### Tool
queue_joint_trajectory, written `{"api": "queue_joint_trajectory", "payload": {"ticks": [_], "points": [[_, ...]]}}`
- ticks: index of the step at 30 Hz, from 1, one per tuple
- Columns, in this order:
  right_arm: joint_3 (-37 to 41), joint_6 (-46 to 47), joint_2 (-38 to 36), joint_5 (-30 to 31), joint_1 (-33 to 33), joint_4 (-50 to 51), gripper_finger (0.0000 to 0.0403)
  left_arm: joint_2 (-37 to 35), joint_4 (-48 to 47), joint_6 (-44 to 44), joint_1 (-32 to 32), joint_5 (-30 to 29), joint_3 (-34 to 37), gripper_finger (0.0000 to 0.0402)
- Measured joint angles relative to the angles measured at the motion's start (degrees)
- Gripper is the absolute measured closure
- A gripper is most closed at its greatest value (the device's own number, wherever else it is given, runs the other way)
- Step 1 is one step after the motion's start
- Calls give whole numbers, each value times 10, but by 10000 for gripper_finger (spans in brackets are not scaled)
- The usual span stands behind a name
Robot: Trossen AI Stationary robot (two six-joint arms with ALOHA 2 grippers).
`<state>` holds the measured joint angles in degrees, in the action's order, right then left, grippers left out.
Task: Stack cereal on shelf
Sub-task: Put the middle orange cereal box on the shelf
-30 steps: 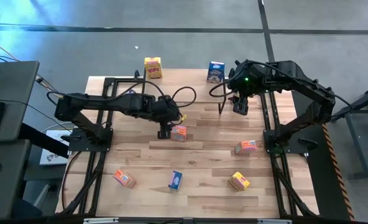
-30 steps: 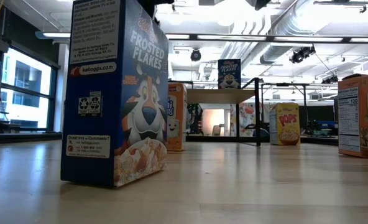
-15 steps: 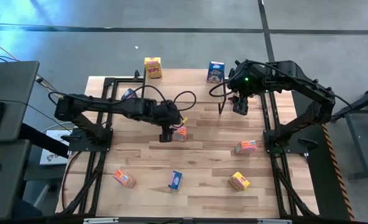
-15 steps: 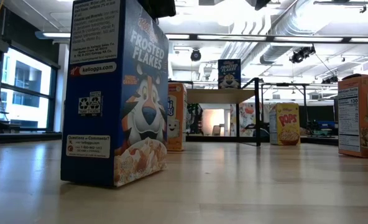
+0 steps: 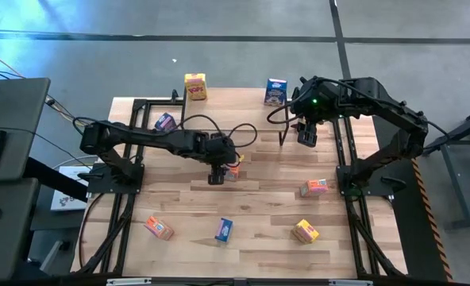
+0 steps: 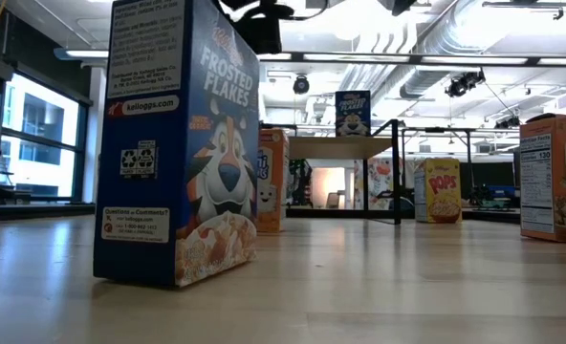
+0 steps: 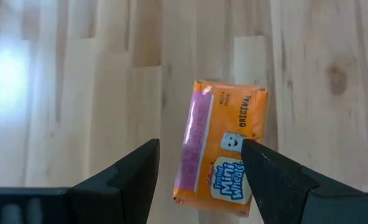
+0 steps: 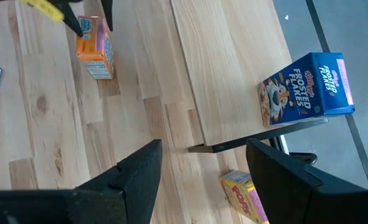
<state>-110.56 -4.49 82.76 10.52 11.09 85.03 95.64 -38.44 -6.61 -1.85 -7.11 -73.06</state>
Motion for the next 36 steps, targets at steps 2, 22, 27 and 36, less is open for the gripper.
{"api": "queue_joint_trajectory", "payload": {"ticks": [2,22,27,36], "points": [[0,0,0,0,0,0,178,3,-1,0,0,14,0,181],[0,-4,0,0,0,0,178,-3,-55,-1,-2,23,-40,181],[0,-4,0,0,0,0,178,-3,-54,4,-2,43,-40,181],[0,-4,0,0,0,0,178,2,-53,5,-2,28,-25,181]]}}
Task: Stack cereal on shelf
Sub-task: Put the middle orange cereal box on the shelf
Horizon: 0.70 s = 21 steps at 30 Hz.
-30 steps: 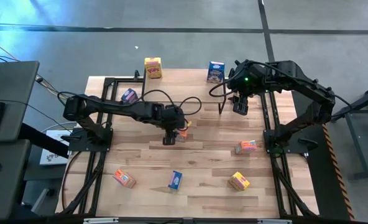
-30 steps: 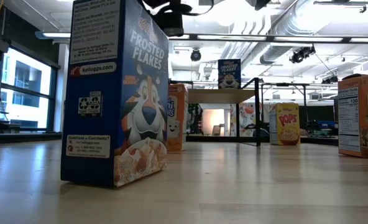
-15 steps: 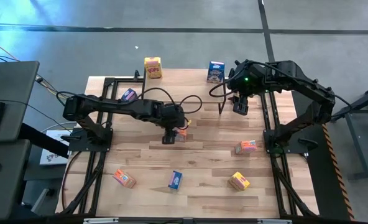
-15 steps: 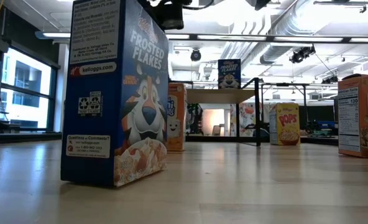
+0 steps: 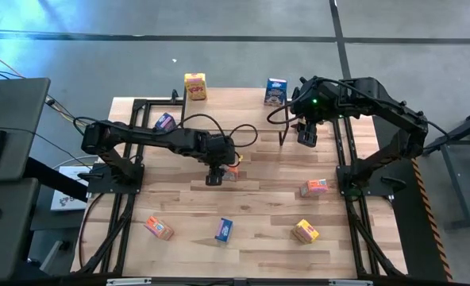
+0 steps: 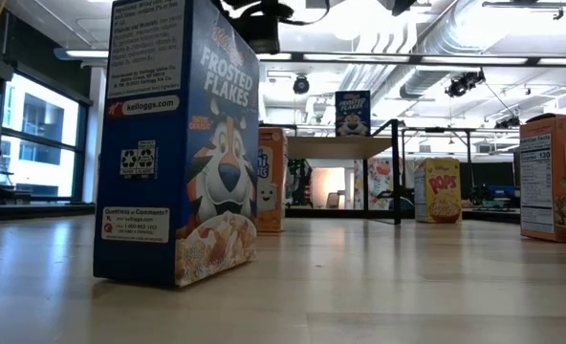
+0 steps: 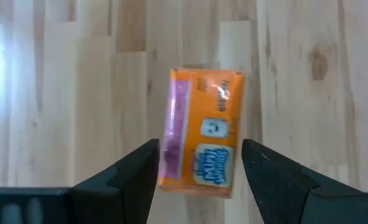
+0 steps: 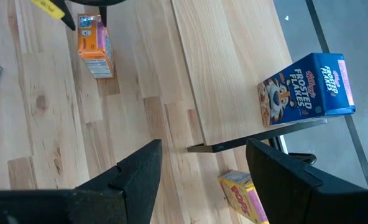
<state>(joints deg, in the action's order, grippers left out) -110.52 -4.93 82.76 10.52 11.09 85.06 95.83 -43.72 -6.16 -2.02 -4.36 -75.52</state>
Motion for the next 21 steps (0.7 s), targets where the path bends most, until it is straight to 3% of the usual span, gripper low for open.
{"api": "queue_joint_trajectory", "payload": {"ticks": [21], "points": [[0,0,0,0,0,0,178,31,7,4,0,-4,5,183]]}}
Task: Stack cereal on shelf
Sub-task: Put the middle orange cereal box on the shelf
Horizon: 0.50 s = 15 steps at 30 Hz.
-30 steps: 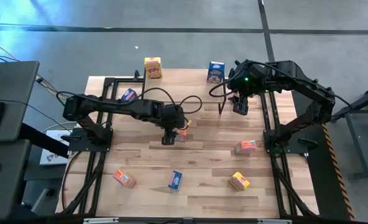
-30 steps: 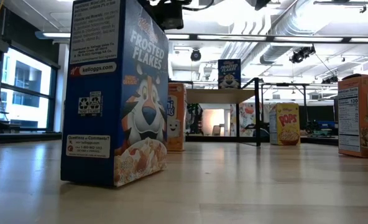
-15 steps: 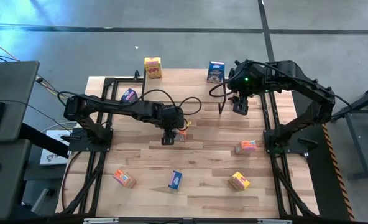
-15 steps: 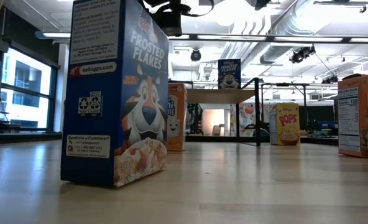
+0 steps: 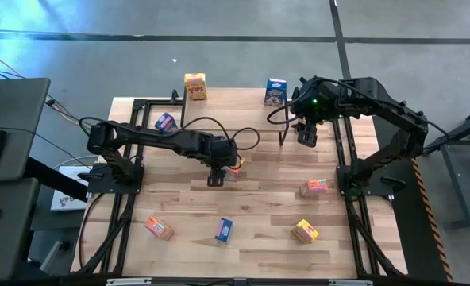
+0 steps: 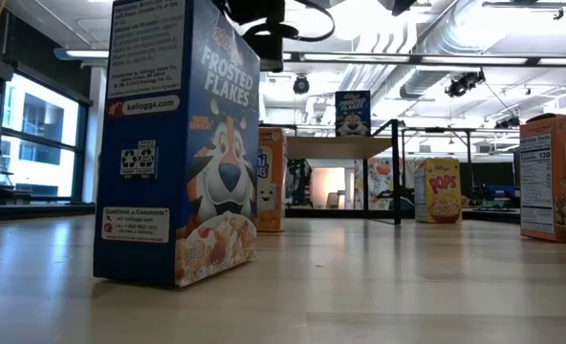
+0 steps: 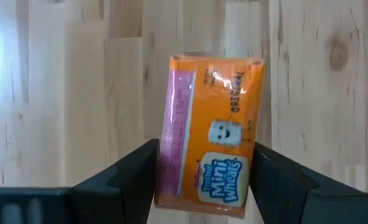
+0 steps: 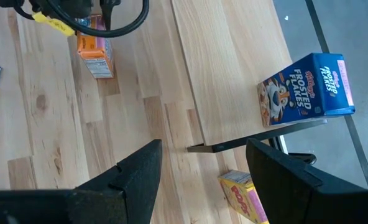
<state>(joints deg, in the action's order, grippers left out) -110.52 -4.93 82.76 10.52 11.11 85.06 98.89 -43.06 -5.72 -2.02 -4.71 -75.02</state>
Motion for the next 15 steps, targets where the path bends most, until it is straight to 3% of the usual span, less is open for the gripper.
{"api": "queue_joint_trajectory", "payload": {"ticks": [15], "points": [[0,0,0,0,0,0,178,0,4,-10,0,28,0,262]]}}
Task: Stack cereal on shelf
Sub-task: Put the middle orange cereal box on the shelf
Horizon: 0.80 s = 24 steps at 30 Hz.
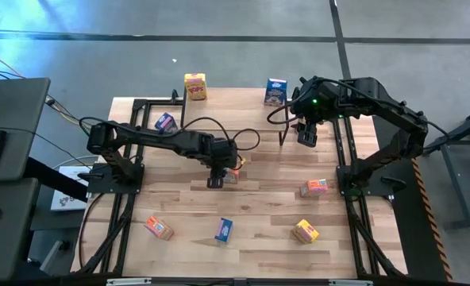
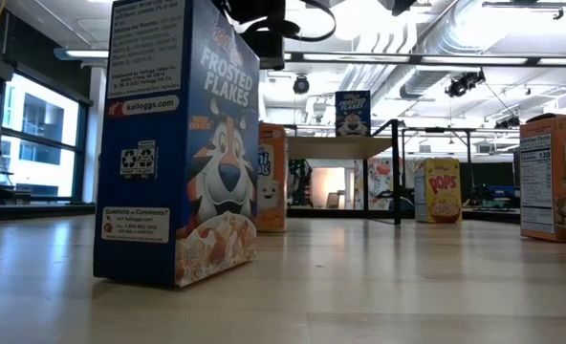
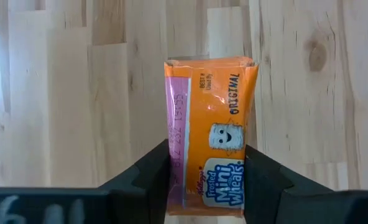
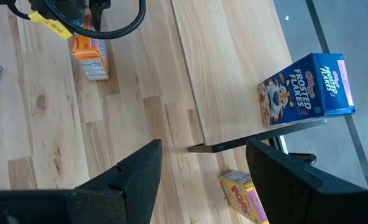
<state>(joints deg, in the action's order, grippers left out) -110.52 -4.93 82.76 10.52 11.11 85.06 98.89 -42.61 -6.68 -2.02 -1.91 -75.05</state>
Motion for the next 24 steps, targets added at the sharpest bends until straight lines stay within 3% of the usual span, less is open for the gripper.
{"api": "queue_joint_trajectory", "payload": {"ticks": [9,17,24], "points": [[0,0,0,0,0,0,178,-8,-36,0,-2,0,-34,264],[0,5,0,0,0,0,178,-9,-110,-42,-12,-2,-159,264],[0,11,0,6,0,-8,178,-10,-149,-104,-79,-30,-273,264]]}}
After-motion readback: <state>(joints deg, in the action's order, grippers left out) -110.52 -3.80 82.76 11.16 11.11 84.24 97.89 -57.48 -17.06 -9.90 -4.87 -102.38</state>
